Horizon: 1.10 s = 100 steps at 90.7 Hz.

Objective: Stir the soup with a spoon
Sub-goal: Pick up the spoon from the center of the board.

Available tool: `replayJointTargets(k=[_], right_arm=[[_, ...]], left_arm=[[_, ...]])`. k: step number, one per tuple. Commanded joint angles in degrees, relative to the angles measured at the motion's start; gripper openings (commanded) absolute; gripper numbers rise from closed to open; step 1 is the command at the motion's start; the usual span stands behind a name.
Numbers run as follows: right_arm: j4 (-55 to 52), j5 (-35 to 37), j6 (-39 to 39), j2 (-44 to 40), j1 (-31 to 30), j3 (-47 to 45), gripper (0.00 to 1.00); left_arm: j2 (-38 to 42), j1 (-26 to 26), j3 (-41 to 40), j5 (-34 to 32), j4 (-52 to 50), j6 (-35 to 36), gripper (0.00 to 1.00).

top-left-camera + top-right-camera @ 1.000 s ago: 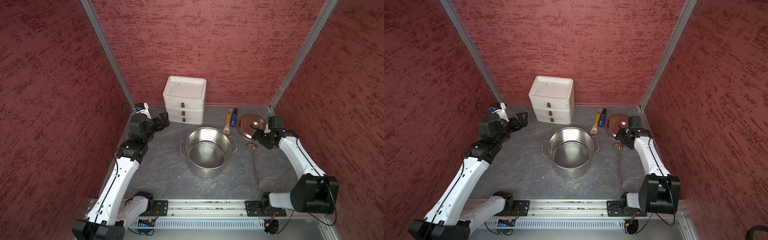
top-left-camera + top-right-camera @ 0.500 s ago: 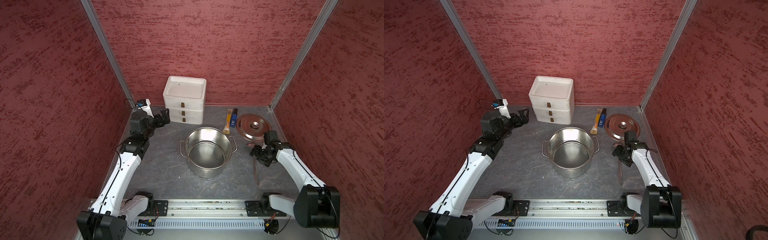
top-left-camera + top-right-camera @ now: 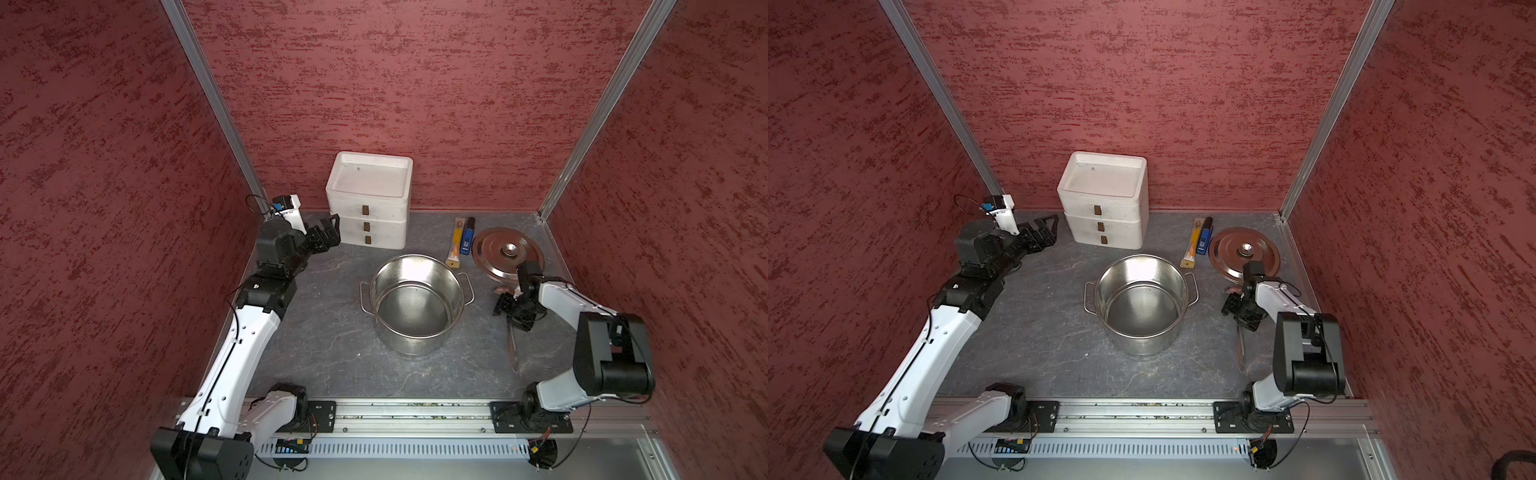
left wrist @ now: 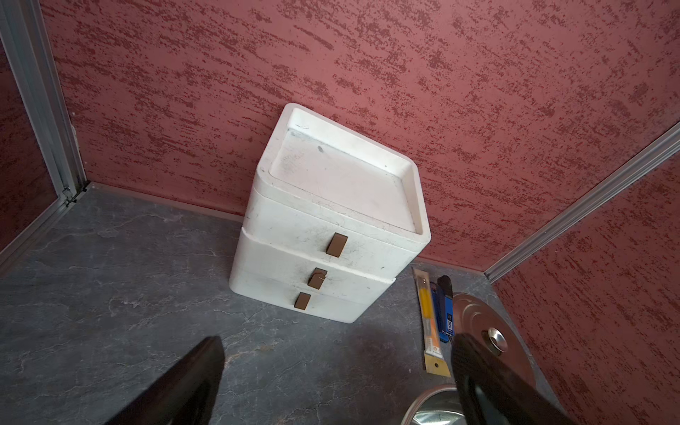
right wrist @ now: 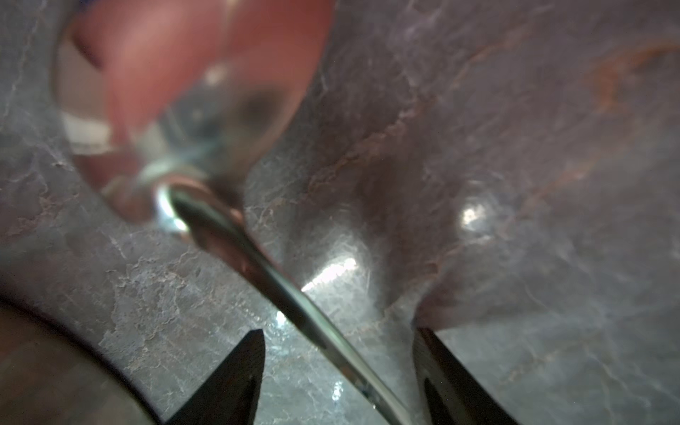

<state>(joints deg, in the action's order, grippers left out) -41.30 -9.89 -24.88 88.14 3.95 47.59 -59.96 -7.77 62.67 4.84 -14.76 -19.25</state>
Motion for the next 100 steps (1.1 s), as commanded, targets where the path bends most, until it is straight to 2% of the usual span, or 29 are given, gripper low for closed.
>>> replayJointTargets(k=[1, 23, 41, 63, 80, 90, 100], right_arm=[[2.88, -2.79, 2.12, 0.47, 0.35, 0.41, 0.64], [8.37, -8.53, 0.82, 0.81, 0.34, -3.03, 0.54], [10.84, -9.97, 1.23, 1.64, 0.28, -3.85, 0.39], [13.65, -11.36, 0.89, 1.07, 0.28, -5.78, 0.19], [13.6, -12.02, 1.12, -1.8, 0.35, -6.29, 0.0], [11.91, -11.6, 1.4, -4.34, 0.28, -5.5, 0.0], [8.1, -11.71, 1.68, -10.36, 0.3, -3.19, 0.0]], left_arm=[[1.49, 0.26, 1.92, -0.62, -0.65, 0.62, 1.0], [2.25, 0.21, 2.02, -0.73, -0.83, 1.14, 1.0], [2.61, 0.21, 2.1, 0.4, -0.83, 1.61, 1.0], [2.49, -0.11, -0.15, 14.51, 5.19, 9.19, 1.0], [2.69, -1.29, -1.03, 18.33, 7.35, 15.77, 1.0], [3.23, -2.07, -2.23, 19.42, 9.77, 19.81, 1.0], [3.6, -3.23, -3.6, 21.88, 12.74, 23.89, 1.0]])
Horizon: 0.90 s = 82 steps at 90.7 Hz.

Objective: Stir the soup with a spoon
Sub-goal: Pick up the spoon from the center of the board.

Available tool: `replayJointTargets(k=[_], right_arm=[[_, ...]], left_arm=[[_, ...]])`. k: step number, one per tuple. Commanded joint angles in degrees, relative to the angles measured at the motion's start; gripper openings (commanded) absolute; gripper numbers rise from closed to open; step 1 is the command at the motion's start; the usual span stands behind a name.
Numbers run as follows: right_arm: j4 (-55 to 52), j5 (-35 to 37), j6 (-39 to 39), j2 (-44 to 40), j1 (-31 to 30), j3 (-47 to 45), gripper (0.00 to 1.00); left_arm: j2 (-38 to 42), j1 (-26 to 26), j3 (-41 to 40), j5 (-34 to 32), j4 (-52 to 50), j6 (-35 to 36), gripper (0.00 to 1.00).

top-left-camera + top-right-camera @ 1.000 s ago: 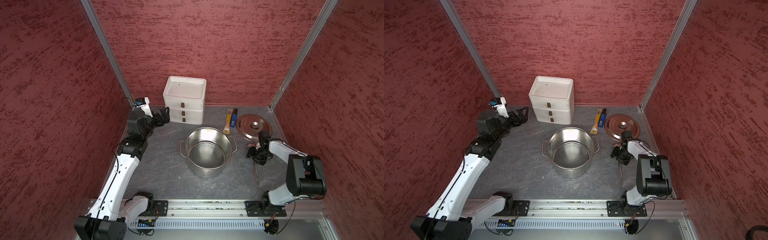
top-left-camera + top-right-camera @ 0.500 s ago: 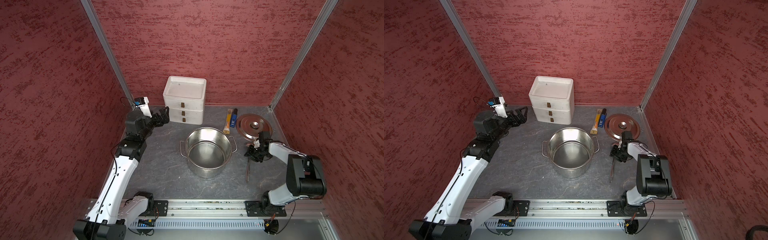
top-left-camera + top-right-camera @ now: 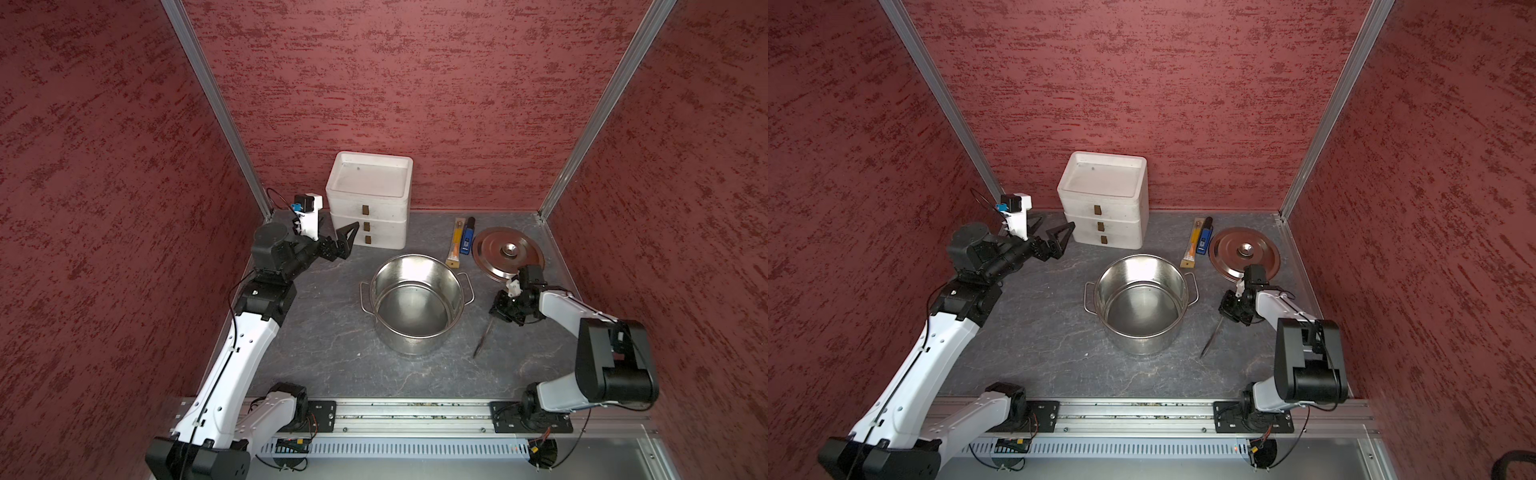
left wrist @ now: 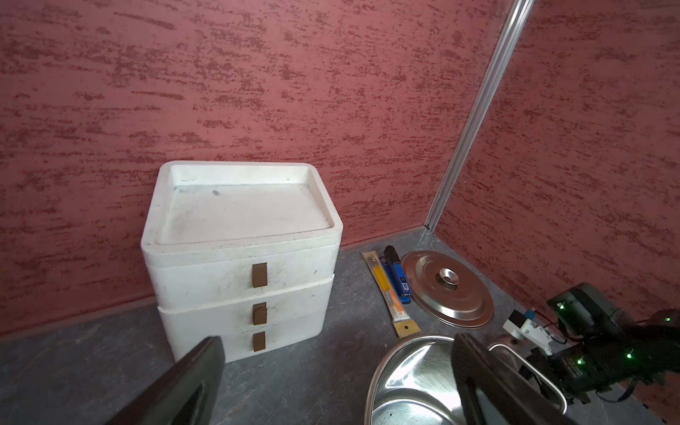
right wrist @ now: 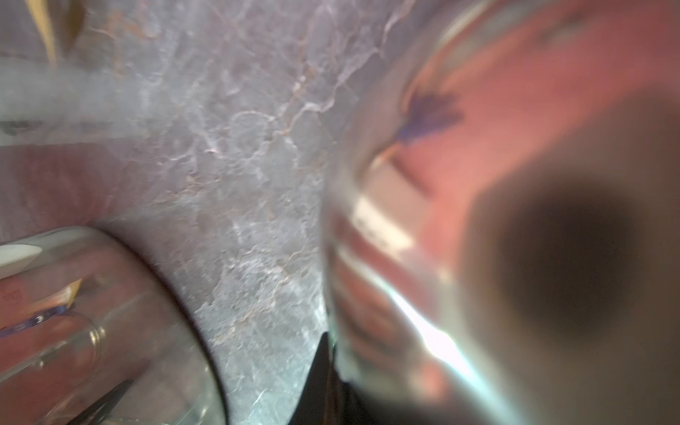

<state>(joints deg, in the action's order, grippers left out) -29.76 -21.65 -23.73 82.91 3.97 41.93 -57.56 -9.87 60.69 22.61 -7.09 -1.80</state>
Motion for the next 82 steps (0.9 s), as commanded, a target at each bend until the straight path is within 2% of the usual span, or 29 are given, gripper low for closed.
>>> replayJointTargets(k=[1, 10, 20, 29, 36, 43, 47, 60, 70, 82], right_arm=[[-3.94, 0.04, 0.61, -5.62, 0.31, 2.86, 0.0], [-11.1, 0.45, 1.31, -11.11, 0.33, 8.03, 0.0], [-17.94, -0.7, 1.81, -17.07, 0.33, 16.96, 0.0], [-19.16, -8.5, 0.48, -19.29, 0.18, 25.3, 0.0], [-15.59, -20.06, -3.83, -18.47, 0.14, 29.45, 0.0], [-7.17, -33.21, -12.28, -16.58, -1.22, 31.5, 0.0], [-3.01, -38.04, -16.57, -15.43, -3.15, 32.68, 0.0], [-1.56, -43.62, -21.7, -12.44, -9.49, 38.88, 0.0], [-0.37, -45.59, -26.98, -10.14, -12.89, 39.44, 0.0], [9.33, -48.36, -35.92, -9.15, -15.9, 37.46, 0.0]], left_arm=[[1.21, -1.34, -1.7, 4.46, 5.29, 7.03, 1.0], [0.9, -3.84, -2.17, 6.98, 6.49, 12.67, 1.0], [-0.54, -8.33, -1.64, 8.92, 5.18, 22.06, 1.0], [-3.01, -13.37, 0.37, 9.02, 3.91, 27.24, 1.0], [-5.39, -16.64, 2.44, 11.67, 2.39, 32.4, 1.0], [-6.76, -21.1, 3.65, 12.32, 0.88, 39.85, 1.0], [-7.21, -23.71, 4.03, 11.58, 0.15, 44.11, 1.0], [-8.04, -32.31, 4.69, 5.79, 1.11, 53.78, 0.99], [-8.64, -38.45, 3.88, 1.84, 5.78, 60.05, 0.98], [-9.48, -43.41, 1.76, -2.13, 13.23, 66.14, 0.97]])
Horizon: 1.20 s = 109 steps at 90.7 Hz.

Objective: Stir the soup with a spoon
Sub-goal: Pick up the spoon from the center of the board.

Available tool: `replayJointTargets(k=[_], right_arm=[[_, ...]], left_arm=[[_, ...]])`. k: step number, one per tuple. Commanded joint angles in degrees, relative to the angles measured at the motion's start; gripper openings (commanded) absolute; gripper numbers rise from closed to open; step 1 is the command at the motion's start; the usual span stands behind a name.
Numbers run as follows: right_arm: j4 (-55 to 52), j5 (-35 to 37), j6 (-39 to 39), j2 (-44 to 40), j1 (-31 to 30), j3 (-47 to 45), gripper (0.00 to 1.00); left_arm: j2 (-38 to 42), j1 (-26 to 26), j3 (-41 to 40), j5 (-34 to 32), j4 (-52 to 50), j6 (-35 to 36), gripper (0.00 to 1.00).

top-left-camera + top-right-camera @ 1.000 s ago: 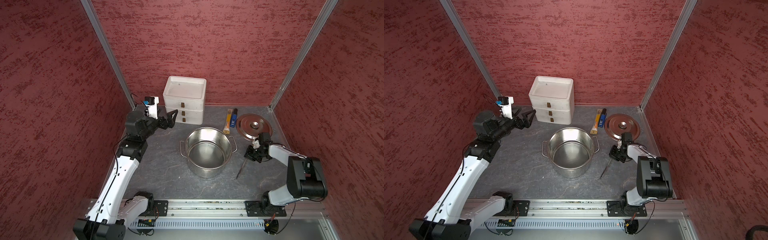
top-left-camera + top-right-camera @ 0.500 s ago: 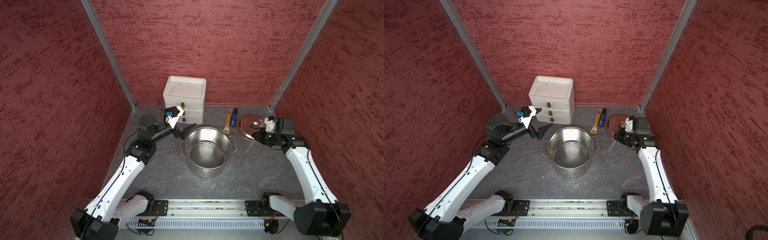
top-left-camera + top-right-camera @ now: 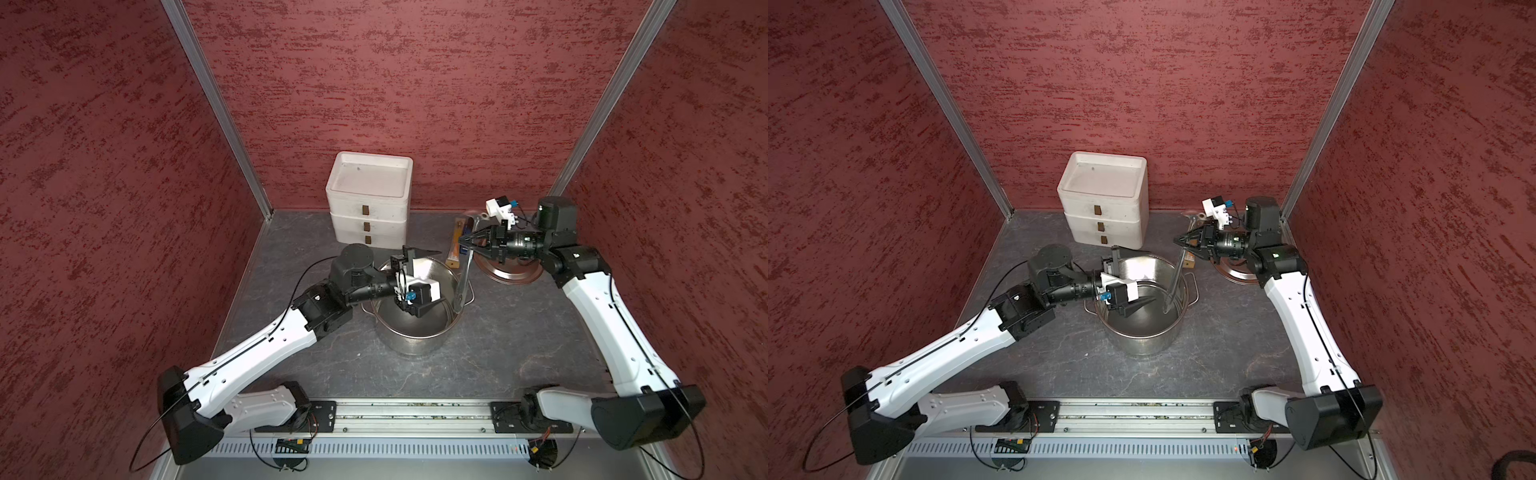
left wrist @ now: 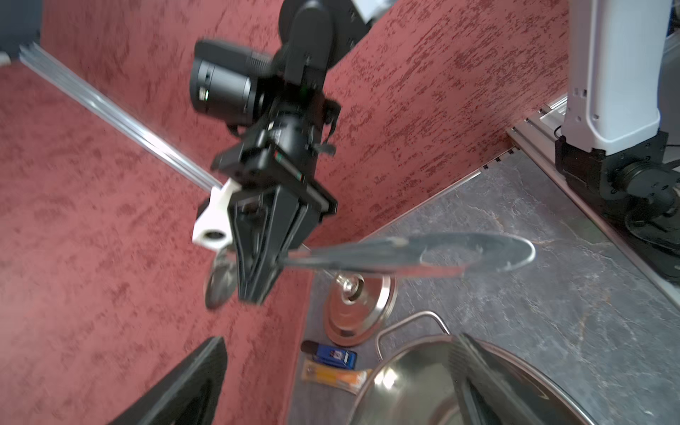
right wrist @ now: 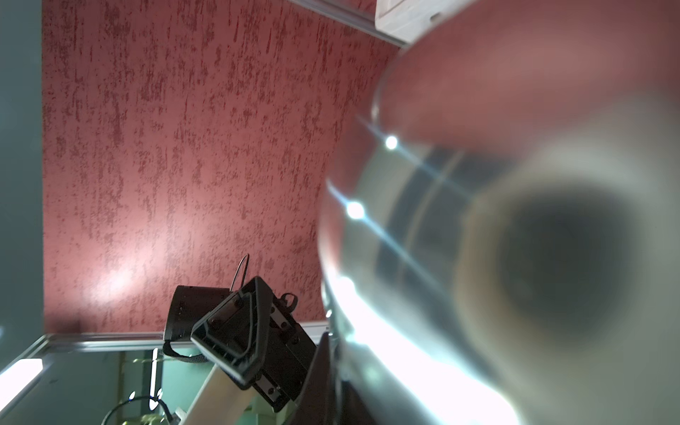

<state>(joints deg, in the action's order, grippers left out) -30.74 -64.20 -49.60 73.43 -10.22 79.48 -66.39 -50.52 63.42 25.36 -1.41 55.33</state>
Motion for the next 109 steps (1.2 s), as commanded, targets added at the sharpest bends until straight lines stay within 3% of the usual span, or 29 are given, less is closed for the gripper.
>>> replayJointTargets(k=[1, 17, 43, 63, 94, 103, 109], right_arm=[[11.03, -6.04, -10.63, 0.41, -1.73, -0.24, 0.0], [13.97, -7.32, -14.92, 1.76, -2.46, -0.61, 0.0], [16.5, -6.84, -17.29, 5.61, -5.56, -0.67, 0.0], [16.86, -8.01, -17.24, 6.74, -5.85, -1.02, 0.0], [17.2, -10.69, -16.78, 5.78, -6.02, -2.66, 0.0], [18.24, -11.48, -17.39, 5.31, -6.05, -3.24, 0.0], [18.22, -11.53, -17.45, 5.16, -6.08, -3.39, 0.0]], left_arm=[[-0.66, -2.92, -1.13, -4.93, 7.69, 9.36, 0.97], [0.42, -3.96, -2.57, -4.8, 8.0, 10.52, 0.93], [-2.17, -8.08, 1.53, -2.53, 5.77, 10.58, 0.69], [-3.08, -7.34, 1.94, -3.67, 4.92, 10.39, 0.33], [-4.63, -5.05, 2.95, -3.46, 4.95, 10.33, 0.39], [-4.26, -4.27, 2.85, -2.9, 4.63, 10.33, 0.36], [-3.96, -3.93, 2.77, -2.25, 4.65, 10.32, 0.27]])
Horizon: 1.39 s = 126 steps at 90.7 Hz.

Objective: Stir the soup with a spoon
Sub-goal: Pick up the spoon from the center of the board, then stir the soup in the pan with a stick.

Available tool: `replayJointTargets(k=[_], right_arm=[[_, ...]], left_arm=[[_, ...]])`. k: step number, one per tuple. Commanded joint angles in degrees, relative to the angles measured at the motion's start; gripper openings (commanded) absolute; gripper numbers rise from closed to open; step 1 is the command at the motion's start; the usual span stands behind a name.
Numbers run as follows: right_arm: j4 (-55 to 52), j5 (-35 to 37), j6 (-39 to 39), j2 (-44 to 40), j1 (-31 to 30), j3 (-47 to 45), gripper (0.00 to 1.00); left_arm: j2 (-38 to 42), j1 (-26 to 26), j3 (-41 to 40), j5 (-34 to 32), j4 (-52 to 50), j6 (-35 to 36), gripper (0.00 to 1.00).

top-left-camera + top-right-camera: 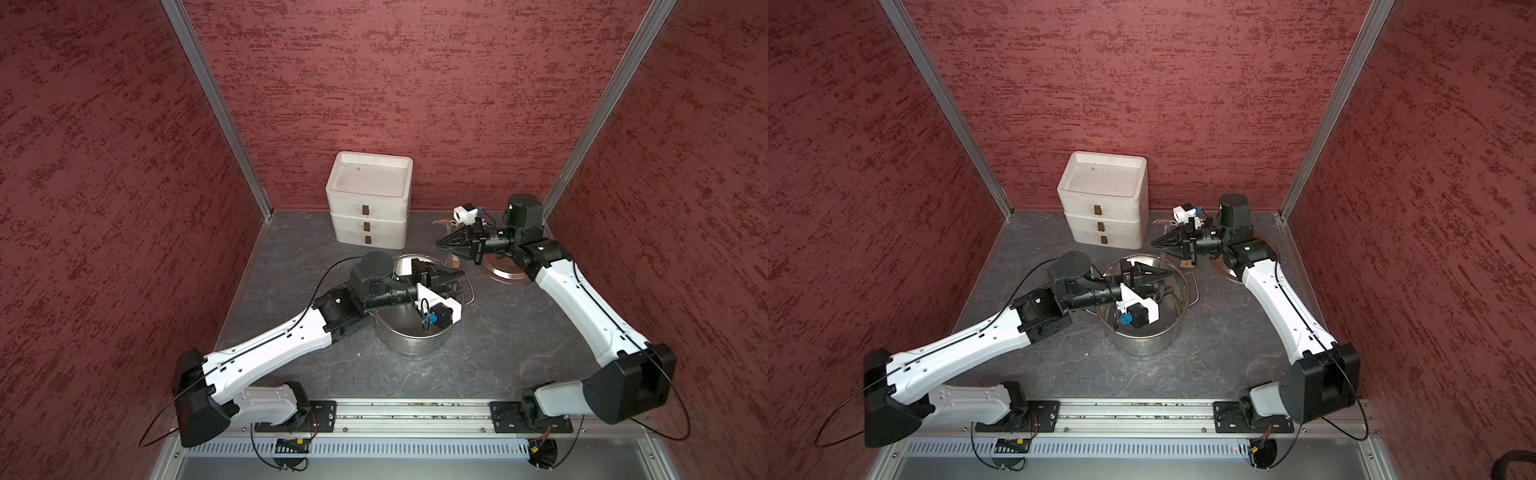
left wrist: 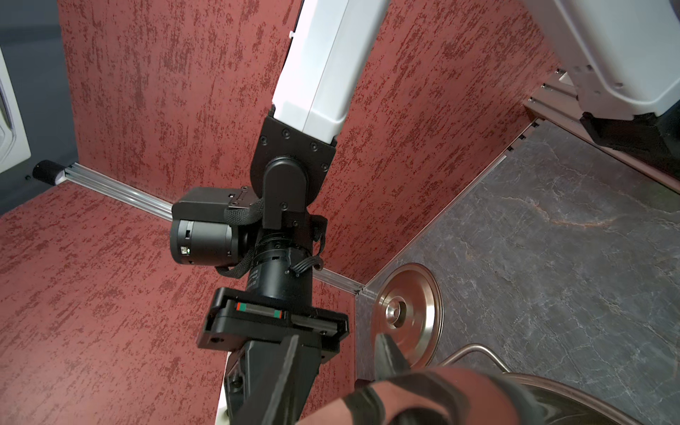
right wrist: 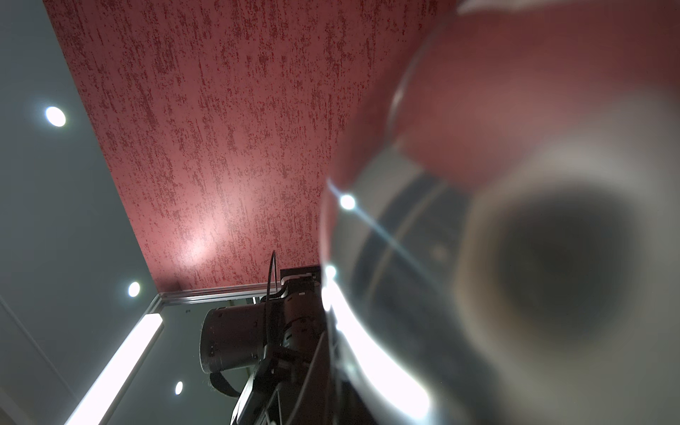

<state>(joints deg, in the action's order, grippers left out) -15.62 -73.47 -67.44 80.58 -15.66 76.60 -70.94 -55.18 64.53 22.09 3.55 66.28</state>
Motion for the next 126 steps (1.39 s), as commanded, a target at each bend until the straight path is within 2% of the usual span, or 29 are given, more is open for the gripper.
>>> replayJointTargets(k=[1, 7, 13, 18, 22, 23, 25, 32, 36, 41, 49, 55, 65, 74, 80, 98, 116, 126], right_arm=[[3.03, -2.19, 0.38, -2.04, -0.66, -0.58, 0.0], [2.73, -1.78, 0.41, -2.12, -0.77, -0.79, 0.0], [2.56, -1.16, 0.49, -2.06, -1.02, -0.75, 0.0], [2.18, -0.67, 0.54, -1.96, -1.24, -0.66, 0.04], [1.64, -0.04, 0.8, -2.03, -1.34, -0.57, 0.07], [1.51, 0.16, 0.9, -2.1, -1.36, -0.48, 0.09], [1.1, 0.61, 1.3, -2.18, -1.34, -0.48, 0.12], [-0.39, 2.97, 3.83, -3.2, -1.37, -0.36, 0.27], [-1.42, 4.97, 6.21, -4.44, -1.32, -0.56, 0.43], [-3.08, 8.16, 10.26, -6.46, -1.31, -1.29, 0.55], [-4.1, 15.93, 15.69, -11.89, -1.22, -4.86, 0.8], [-4.9, 23.4, 18.64, -17.03, -1.24, -8.89, 0.9], [-7.81, 39.24, 21.51, -26.5, -1.25, -15.48, 0.94], [-9.34, 49.34, 24.23, -32.99, -1.2, -19.5, 0.97], [-11.53, 53.22, 26.5, -35.31, -1.14, -20.0, 0.97], [-13.8, 55.44, 29.8, -34.78, -1.27, -18.44, 0.96], [-13.71, 55.43, 30.74, -34.54, -1.22, -18.14, 0.95], [-14.21, 55.85, 30.78, -35.21, -1.3, -18.42, 0.95]], left_arm=[[0.65, 0.7, 1.65, 1.16, -0.26, -0.63, 0.25], [0.79, 0.62, 1.73, 2.03, 0.1, -0.76, 0.19], [0.76, 0.48, 2.02, 3.21, 0.35, -1.04, 0.17], [0.61, 0.22, 2.36, 3.95, 0.36, -1.43, 0.13], [0.62, -0.13, 2.44, 4.02, 1.09, -2.35, 0.06], [0.62, -0.21, 2.39, 3.89, 1.23, -2.63, 0.01], [0.73, -0.37, 2.19, 3.39, 2.28, -3.76, 0.0], [1.39, -0.49, 1.03, 1.02, 6.81, -8.99, 0.0], [1.9, -0.46, 0.81, -1.29, 8.1, -11.64, 0.0], [2.69, -0.37, 1.03, -4.94, 7.8, -15.62, 0.0], [4.71, -0.2, 1.26, -11.03, 5.43, -21.09, 0.0], [6.64, 0.03, 1.51, -14.54, 1.99, -25.57, 0.0], [9.99, 0.41, 1.07, -19.43, -5.59, -31.94, 0.0], [11.94, 0.73, 0.35, -22.21, -13.14, -37.68, 0.0], [12.57, 0.76, -0.66, -22.75, -15.79, -42.32, 0.0], [10.37, 1.76, -6.56, -24.94, -13.39, -49.18, 0.0], [4.22, 8.73, -8.82, -25.71, -6.01, -57.21, 0.0], [0.22, 11.07, -7.21, -27.09, -5.76, -58.01, 0.0]])
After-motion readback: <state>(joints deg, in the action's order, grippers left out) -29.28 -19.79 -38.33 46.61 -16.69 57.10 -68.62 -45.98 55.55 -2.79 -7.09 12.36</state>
